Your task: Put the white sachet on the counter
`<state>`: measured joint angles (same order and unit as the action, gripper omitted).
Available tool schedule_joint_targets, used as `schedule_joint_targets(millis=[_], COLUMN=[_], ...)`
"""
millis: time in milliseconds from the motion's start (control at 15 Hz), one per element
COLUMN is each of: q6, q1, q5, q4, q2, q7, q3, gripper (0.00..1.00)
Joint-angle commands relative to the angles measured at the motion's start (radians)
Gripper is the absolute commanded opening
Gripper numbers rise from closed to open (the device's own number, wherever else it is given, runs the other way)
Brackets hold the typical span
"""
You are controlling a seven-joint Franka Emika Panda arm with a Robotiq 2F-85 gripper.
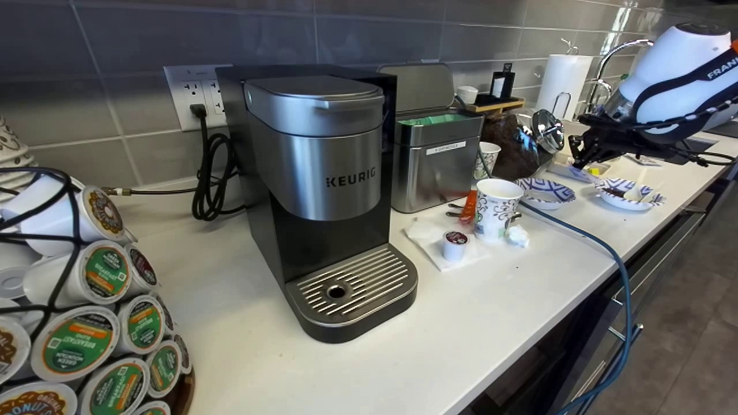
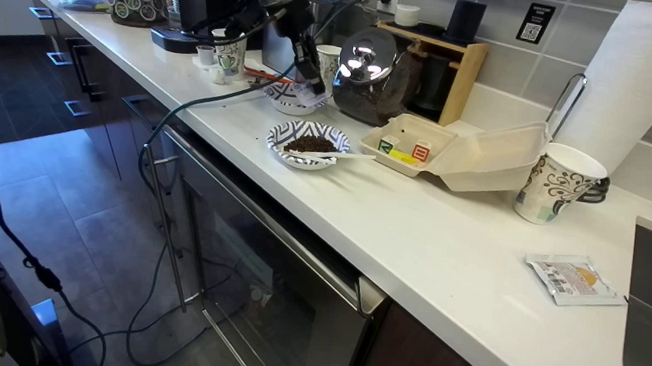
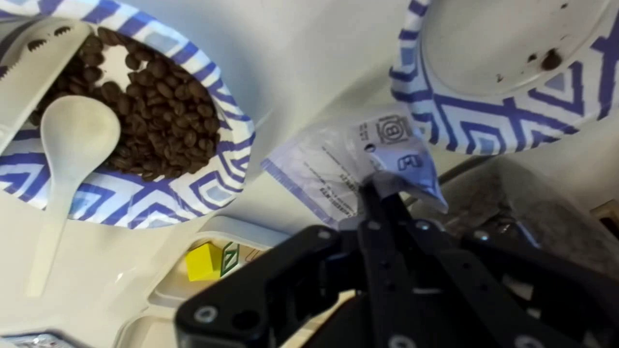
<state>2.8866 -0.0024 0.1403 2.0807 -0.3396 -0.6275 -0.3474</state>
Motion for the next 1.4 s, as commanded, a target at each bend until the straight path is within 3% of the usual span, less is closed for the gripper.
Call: schedule_joint_targets(millis=[0, 67, 133, 267, 533, 667, 733, 800, 1200, 1333], q6=[-0.013, -0.015, -0.02, -0.031, -0.065, -0.125, -0.162, -0.206, -0.162, -0.172], q1=[0.078, 0.08, 0.079, 0.082, 0.113, 0.089, 0.067, -0.03, -0.211, -0.242], q5=[0.072, 0.058, 0.026, 0.012, 0.029, 0.018, 0.012, -0.049, -0.129, -0.173], q4=[-0.088, -0.101, -0.117, -0.146, -0.156, -0.12, -0.109, -0.067, 0.197, 0.278], q2=[-0.099, -0.115, -0.129, -0.151, -0.142, -0.075, -0.045, 0.027, 0.328, 0.426], q7=[-0.145, -0.153, -0.136, -0.141, -0.195, -0.19, -0.169, 0.002, 0.435, 0.582], q3=[-0.099, -0.099, -0.092, -0.09, -0.152, -0.154, -0.137, -0.019, 0.143, 0.172], gripper=[0.01, 0.01, 0.29, 0.37, 0.68, 0.84, 0.9, 0.98, 1.0, 1.0])
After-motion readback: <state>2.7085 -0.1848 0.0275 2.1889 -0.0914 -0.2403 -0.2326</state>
